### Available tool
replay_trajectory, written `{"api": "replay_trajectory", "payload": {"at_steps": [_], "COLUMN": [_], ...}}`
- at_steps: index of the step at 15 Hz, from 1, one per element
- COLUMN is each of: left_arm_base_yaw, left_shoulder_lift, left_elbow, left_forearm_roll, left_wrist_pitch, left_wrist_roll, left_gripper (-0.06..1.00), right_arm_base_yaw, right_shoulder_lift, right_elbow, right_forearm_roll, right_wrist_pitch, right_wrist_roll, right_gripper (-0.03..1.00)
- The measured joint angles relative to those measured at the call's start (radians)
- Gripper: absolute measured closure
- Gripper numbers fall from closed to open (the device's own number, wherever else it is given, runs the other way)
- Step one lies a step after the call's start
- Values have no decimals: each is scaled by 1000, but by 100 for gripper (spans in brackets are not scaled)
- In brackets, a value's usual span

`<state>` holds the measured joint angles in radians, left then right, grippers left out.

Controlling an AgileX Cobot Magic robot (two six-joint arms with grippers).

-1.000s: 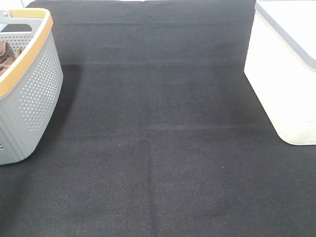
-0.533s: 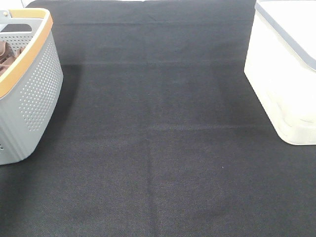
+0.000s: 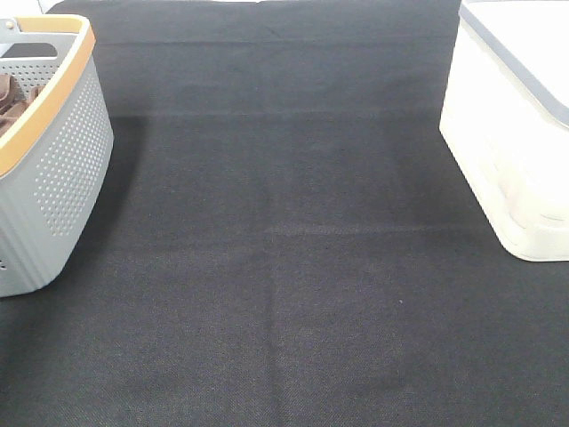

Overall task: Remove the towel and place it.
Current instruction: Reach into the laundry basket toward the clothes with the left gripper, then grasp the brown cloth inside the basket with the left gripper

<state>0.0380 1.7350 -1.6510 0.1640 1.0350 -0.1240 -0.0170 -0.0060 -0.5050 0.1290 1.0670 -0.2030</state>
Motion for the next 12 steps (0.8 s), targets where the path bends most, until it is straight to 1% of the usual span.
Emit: {"api": "replay_trajectory", "payload": {"at_steps": [3, 5, 9, 10, 12], "left_arm_base_yaw": [83, 115, 131, 131, 131], "left_shoulder_lift": [115, 158, 242, 242, 285], "left_elbow": [-87, -108, -110, -110, -113], "left_forearm_roll": [1, -38, -121, -121, -156], "left_wrist_pitch": [44, 48, 29, 29, -1], "left_wrist_roll": [-18, -18, 17, 17, 28], "left_gripper": [40, 40, 40, 40, 40], "right_arm_base_yaw": [0, 0, 0, 0, 0], "right_shoulder_lift": [0, 0, 0, 0, 0], "right_elbow": [0, 0, 0, 0, 0], "right_forearm_roll": [0, 0, 0, 0, 0], "right_wrist_pitch": [0, 0, 0, 0, 0], "right_wrist_roll": [0, 0, 0, 0, 0], "right_gripper": [25, 25, 25, 25, 25]}}
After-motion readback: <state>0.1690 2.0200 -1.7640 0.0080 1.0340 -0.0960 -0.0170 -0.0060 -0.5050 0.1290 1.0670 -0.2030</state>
